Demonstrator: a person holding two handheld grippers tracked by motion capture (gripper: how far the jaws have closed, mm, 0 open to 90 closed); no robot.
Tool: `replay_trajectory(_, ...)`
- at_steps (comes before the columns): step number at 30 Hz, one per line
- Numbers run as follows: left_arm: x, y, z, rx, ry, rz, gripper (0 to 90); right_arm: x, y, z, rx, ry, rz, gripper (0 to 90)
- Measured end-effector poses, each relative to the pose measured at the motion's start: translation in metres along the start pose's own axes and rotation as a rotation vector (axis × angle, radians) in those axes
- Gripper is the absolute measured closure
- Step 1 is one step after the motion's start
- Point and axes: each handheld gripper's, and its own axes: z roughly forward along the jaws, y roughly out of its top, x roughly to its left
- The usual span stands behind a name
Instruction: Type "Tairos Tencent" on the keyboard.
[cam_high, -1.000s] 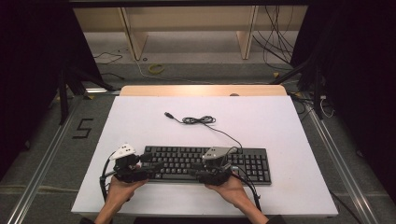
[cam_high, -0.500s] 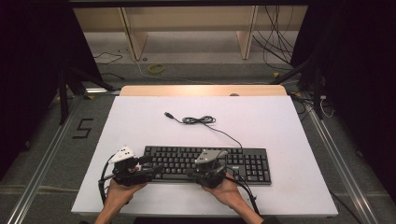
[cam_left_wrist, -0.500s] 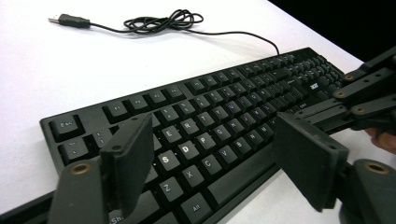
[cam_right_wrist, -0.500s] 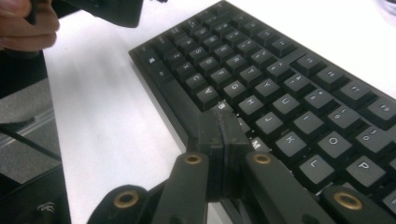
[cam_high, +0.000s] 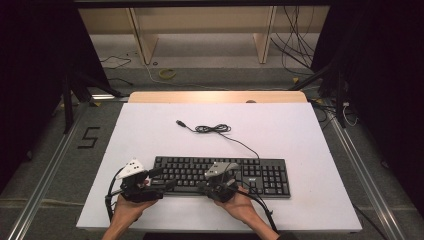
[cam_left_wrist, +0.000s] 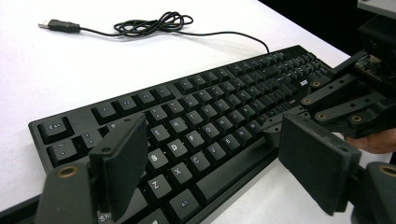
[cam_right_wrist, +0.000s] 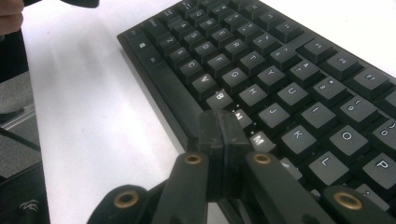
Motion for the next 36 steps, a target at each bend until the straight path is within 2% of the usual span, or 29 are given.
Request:
replay_trajectory(15, 0.001, -0.001, 0.000, 0.002, 0.008, 0.001, 23.9, -0.002, -0.002, 0.003, 0.011, -0.011, 0.002, 90.0)
replay_trajectory(19, 0.002, -0.001, 0.001, 0.005, 0.012, 0.002, 23.9, -0.002, -0.004, 0.005, 0.018, -0.024, -0.017, 90.0)
replay_trajectory(30, 0.004, -0.001, 0.002, 0.012, 0.022, 0.008, 23.9, -0.003, -0.003, 0.004, 0.020, -0.017, 0.000, 90.0)
replay_trajectory(33, 0.006, -0.001, 0.001, 0.009, 0.028, 0.005, 24.0, -0.005, -0.002, -0.001, -0.005, 0.016, 0.021, 85.8)
replay_trajectory(36, 0.007, -0.001, 0.001, 0.007, 0.034, 0.002, 24.0, -0.007, 0.000, -0.005, -0.035, 0.020, 0.037, 84.2)
